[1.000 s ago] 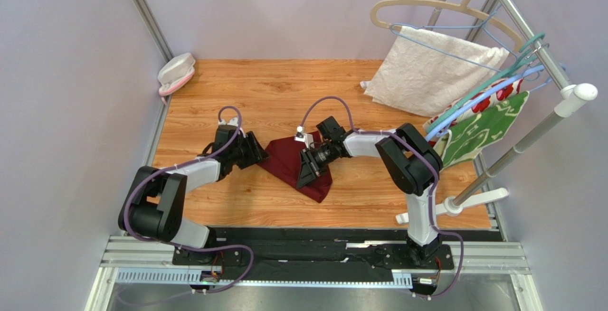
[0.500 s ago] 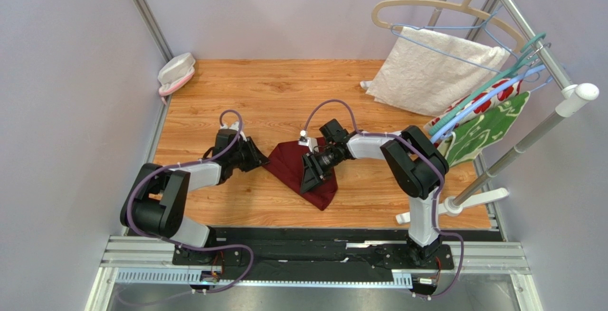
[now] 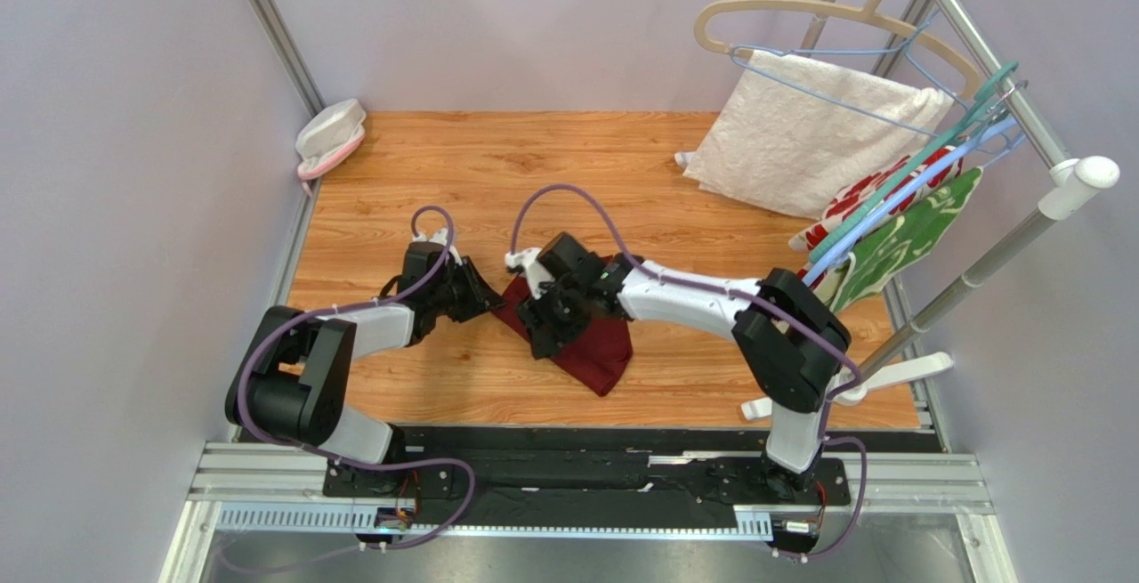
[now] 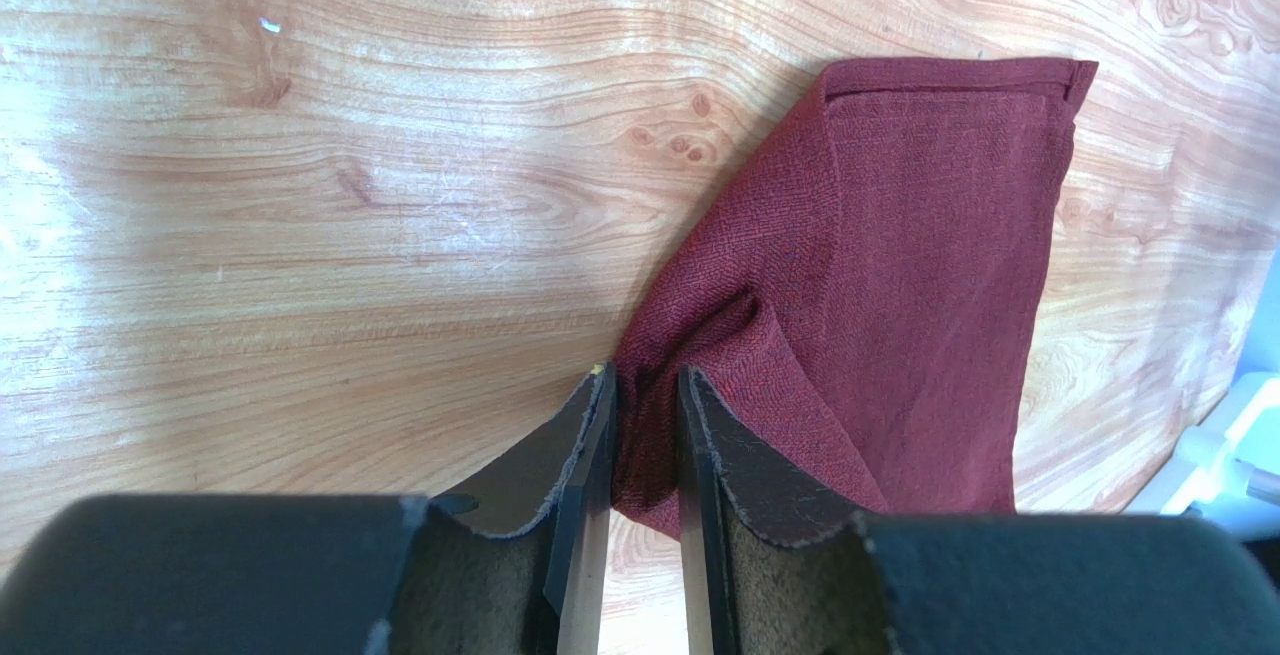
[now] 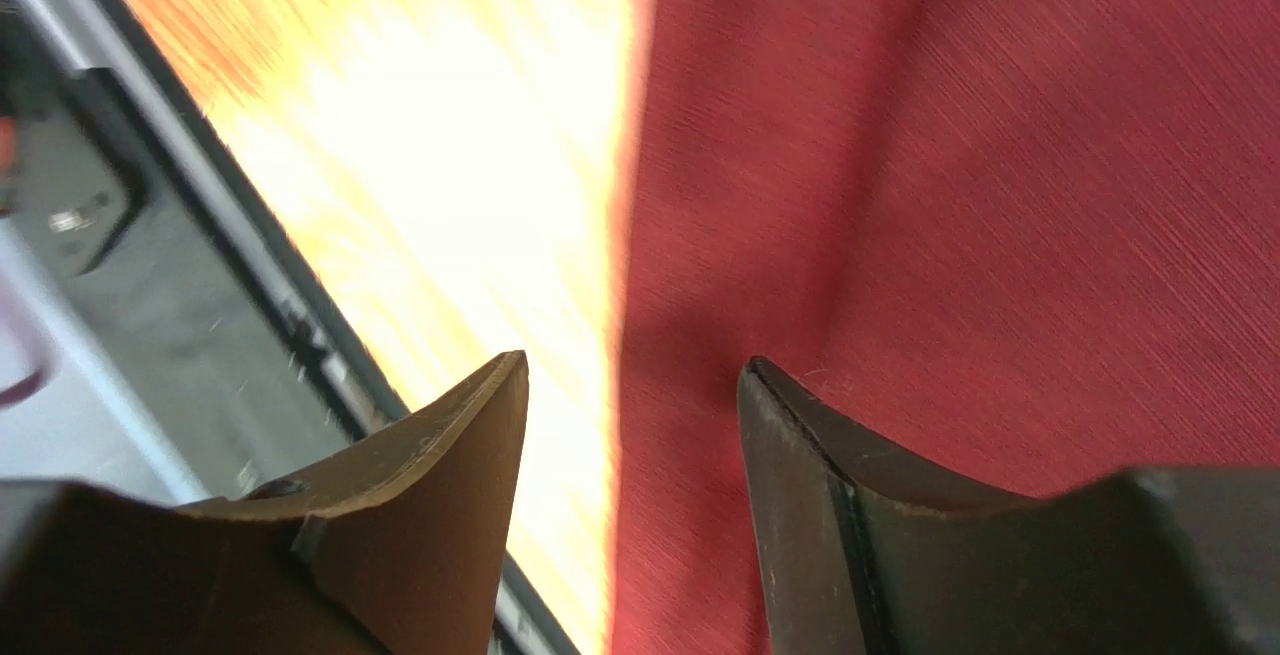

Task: Fold the napkin, place the utensils inside, and roll it up
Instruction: Roll the napkin with the utensil

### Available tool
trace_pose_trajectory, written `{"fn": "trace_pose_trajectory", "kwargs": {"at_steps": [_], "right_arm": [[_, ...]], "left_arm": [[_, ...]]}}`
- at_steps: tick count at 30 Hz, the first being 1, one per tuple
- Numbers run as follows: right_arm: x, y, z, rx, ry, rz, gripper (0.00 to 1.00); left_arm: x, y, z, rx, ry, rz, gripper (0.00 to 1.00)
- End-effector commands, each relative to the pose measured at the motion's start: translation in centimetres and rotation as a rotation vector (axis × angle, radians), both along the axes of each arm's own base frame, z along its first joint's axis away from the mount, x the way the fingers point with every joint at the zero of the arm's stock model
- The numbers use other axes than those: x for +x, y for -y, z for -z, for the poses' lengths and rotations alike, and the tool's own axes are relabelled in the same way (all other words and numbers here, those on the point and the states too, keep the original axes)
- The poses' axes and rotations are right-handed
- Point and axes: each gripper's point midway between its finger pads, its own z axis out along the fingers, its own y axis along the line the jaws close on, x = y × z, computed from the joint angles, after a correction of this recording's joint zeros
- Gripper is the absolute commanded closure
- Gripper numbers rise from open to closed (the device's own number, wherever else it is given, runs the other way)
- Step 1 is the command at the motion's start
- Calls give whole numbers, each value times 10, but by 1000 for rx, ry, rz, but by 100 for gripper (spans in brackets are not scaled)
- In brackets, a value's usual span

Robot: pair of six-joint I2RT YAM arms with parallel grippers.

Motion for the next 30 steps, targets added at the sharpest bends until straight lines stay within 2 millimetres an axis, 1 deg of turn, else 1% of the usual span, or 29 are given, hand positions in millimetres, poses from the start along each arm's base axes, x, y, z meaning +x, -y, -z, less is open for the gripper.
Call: {"fn": "trace_pose_trajectory", "kwargs": {"at_steps": [1, 2, 3, 4, 5, 7, 8, 10, 11, 12, 15, 16, 18, 20, 21, 22, 23, 24, 25, 26, 27, 28, 29, 30], "right_arm": [[31, -11, -19, -141, 394, 108, 42], [26, -18, -19, -151, 438, 94, 42], [27, -19, -18, -170, 477, 101, 43], [34, -15, -19, -213, 549, 120, 43], [30, -19, -14, -232, 576, 101, 43], [29, -21, -12, -256, 615, 88, 45], [24, -24, -4, -274, 620, 62, 45], [22, -24, 1, -301, 642, 50, 46], [18, -25, 4, -312, 648, 32, 47], [18, -24, 11, -331, 646, 25, 48], [15, -23, 22, -346, 638, 14, 56], [14, -23, 25, -348, 632, 9, 60], [14, -22, 29, -358, 631, 8, 62], [15, -18, 37, -373, 610, 2, 67], [15, -17, 40, -371, 588, 4, 69], [9, -20, 44, -344, 534, -12, 72], [10, -14, 49, -337, 491, -3, 74], [9, -12, 50, -318, 455, -1, 76], [7, -14, 48, -265, 383, -1, 78], [2, -10, 51, -251, 343, -8, 80], [0, -10, 50, -223, 304, -13, 80], [-6, -13, 48, -154, 216, -27, 82], [-8, -14, 42, -114, 179, -30, 82], [-13, -12, 42, -85, 133, -38, 82]], "left_arm": [[4, 4, -5, -2, 15, 24, 71], [4, 4, -5, -1, 17, 27, 71], [5, 4, -6, -3, 16, 27, 71], [5, 4, -5, -2, 15, 28, 71], [4, 4, -6, -2, 15, 28, 71], [5, 5, -7, -1, 16, 29, 71], [5, 5, -7, 0, 15, 32, 71], [6, 5, -8, 2, 16, 32, 71], [6, 4, -8, 4, 20, 31, 71], [6, 4, -8, 5, 17, 31, 71], [7, 4, -8, 7, 18, 31, 71], [7, 4, -9, 7, 20, 33, 71], [7, 5, -9, 5, 20, 35, 71], [8, 5, -11, 4, 24, 39, 70], [9, 6, -13, 1, 30, 45, 68], [9, 7, -15, 1, 38, 50, 61], [9, 7, -17, 2, 43, 54, 57], [11, 6, -23, 5, 54, 53, 52], [11, 5, -27, 13, 60, 46, 42], [15, 1, -32, 32, 74, 27, 38], [14, -2, -41, 37, 92, 16, 36], [15, -4, -48, 43, 109, 4, 32], [16, -6, -53, 48, 125, -5, 31], [15, -9, -62, 57, 148, -16, 30]]}}
